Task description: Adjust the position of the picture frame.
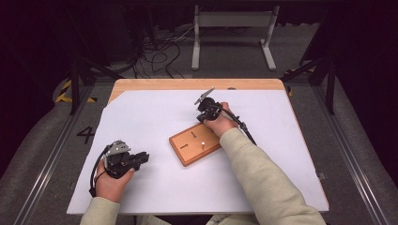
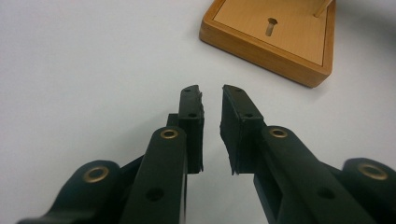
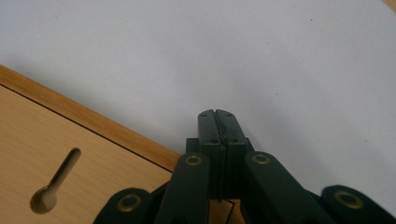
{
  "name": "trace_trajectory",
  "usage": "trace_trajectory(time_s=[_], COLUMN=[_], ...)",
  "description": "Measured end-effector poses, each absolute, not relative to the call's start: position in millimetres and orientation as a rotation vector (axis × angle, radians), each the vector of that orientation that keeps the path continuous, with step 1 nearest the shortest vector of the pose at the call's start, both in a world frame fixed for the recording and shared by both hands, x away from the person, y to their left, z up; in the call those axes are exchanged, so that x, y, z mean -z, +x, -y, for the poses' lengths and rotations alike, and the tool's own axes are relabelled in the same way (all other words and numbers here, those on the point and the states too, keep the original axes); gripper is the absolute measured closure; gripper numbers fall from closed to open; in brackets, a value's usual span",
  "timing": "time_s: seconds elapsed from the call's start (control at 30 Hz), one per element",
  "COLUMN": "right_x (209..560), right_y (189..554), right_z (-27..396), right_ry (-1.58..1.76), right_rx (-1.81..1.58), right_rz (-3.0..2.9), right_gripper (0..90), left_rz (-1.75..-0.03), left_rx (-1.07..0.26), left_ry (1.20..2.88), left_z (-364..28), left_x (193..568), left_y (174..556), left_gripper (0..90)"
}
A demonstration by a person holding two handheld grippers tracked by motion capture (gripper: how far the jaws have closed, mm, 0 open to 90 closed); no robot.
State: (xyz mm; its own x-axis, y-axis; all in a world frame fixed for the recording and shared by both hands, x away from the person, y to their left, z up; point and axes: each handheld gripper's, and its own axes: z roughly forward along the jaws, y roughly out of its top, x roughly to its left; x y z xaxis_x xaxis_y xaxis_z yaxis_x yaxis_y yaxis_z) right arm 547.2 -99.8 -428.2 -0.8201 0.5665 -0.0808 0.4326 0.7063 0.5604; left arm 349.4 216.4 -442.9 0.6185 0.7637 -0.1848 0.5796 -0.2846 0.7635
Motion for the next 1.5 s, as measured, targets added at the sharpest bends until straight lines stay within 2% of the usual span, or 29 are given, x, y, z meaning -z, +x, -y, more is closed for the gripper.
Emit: trace_trajectory(time_s=[0.27,0.6,1.1,1.3,1.5], right_x=[422.9,422.4,420.3,399.2,385.1], right_y=[539.0,514.7,488.0,463.2,425.6], right_z=[103.0,128.1,143.4,155.4,172.0], right_ry=[0.823,0.861,0.858,0.771,0.692], right_rx=[-0.647,-0.677,-0.795,-1.008,-1.219], right_rz=[-2.717,-2.781,-2.701,-2.595,-2.497], right_gripper=[90.0,90.0,90.0,84.0,73.9], left_rz=[-1.038,-1.026,-0.987,-0.9,-0.864], left_rx=[-0.265,-0.244,-0.225,-0.24,-0.264], left_ry=[2.004,2.026,2.026,2.009,1.959], left_z=[-210.6,-200.1,-191.4,-189.1,-196.2], left_x=[442.1,444.0,442.5,434.8,420.3], left_y=[351.6,358.4,369.2,374.9,375.3], left_gripper=[77.7,77.7,76.1,67.8,61.6])
